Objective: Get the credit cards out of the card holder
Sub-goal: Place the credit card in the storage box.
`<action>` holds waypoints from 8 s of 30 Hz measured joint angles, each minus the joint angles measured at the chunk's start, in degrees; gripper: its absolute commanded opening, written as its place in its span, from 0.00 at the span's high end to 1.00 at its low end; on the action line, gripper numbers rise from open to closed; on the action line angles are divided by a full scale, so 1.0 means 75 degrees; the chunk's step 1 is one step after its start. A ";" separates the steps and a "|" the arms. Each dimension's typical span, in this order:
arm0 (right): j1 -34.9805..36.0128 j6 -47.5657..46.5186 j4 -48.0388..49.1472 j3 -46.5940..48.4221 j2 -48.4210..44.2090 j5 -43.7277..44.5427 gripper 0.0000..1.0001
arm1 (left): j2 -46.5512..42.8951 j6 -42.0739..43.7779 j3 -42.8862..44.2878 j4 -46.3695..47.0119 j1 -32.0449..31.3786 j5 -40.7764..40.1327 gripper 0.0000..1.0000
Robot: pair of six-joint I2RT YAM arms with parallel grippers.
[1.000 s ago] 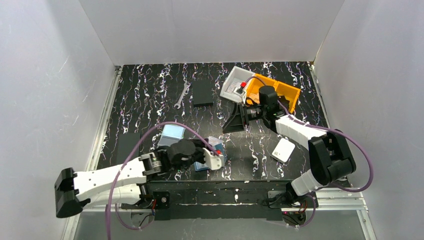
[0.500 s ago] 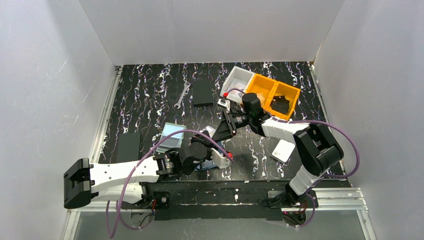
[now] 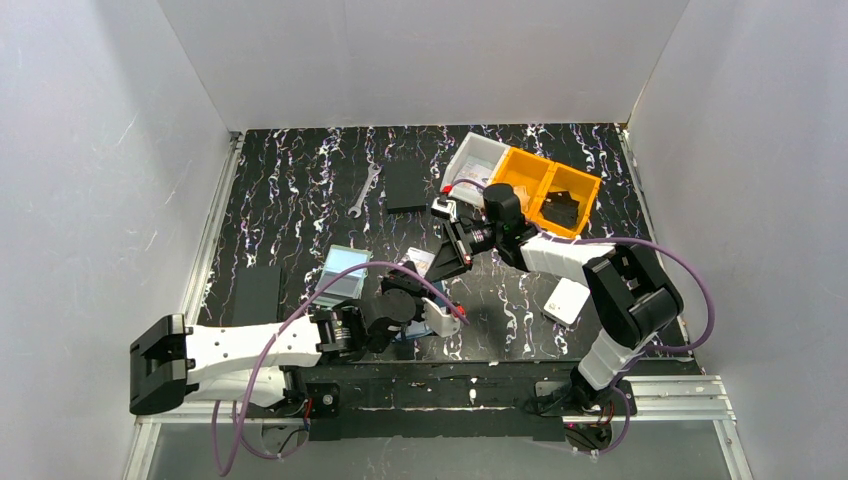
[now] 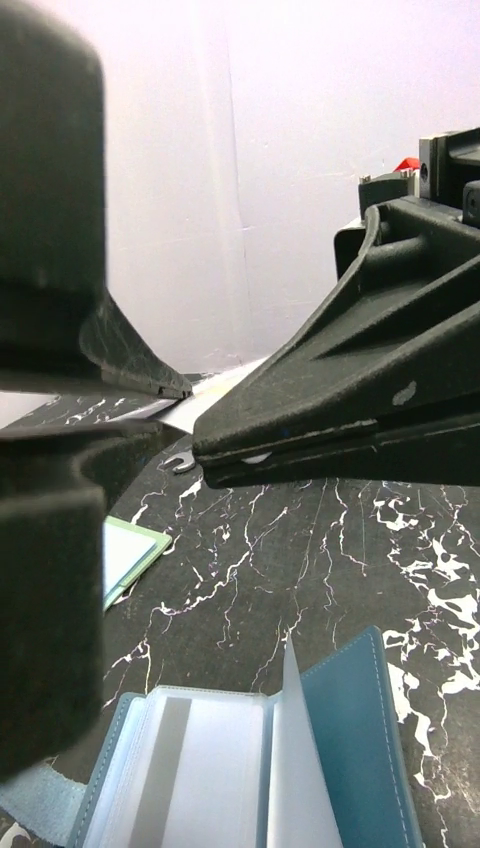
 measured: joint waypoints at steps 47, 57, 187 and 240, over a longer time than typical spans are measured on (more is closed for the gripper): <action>-0.0702 -1.2374 -0.9906 0.2897 0.0618 0.1107 0.99 | -0.1000 -1.1581 0.0807 -0.0670 0.5674 0.8757 0.02; -0.0510 -1.4055 -1.1459 0.3156 0.0828 0.1323 0.99 | 0.1536 -1.0902 0.2270 -0.1504 0.5998 1.1669 0.15; -0.1431 -1.2214 -0.9734 0.8789 0.2028 0.7163 0.99 | -0.1236 -1.0503 0.1084 -0.2975 0.5750 0.7041 0.02; -0.1227 -1.4749 -1.0707 1.1197 0.5587 0.9119 0.99 | -0.1154 -0.8632 0.1017 -0.3392 0.6499 0.7941 0.02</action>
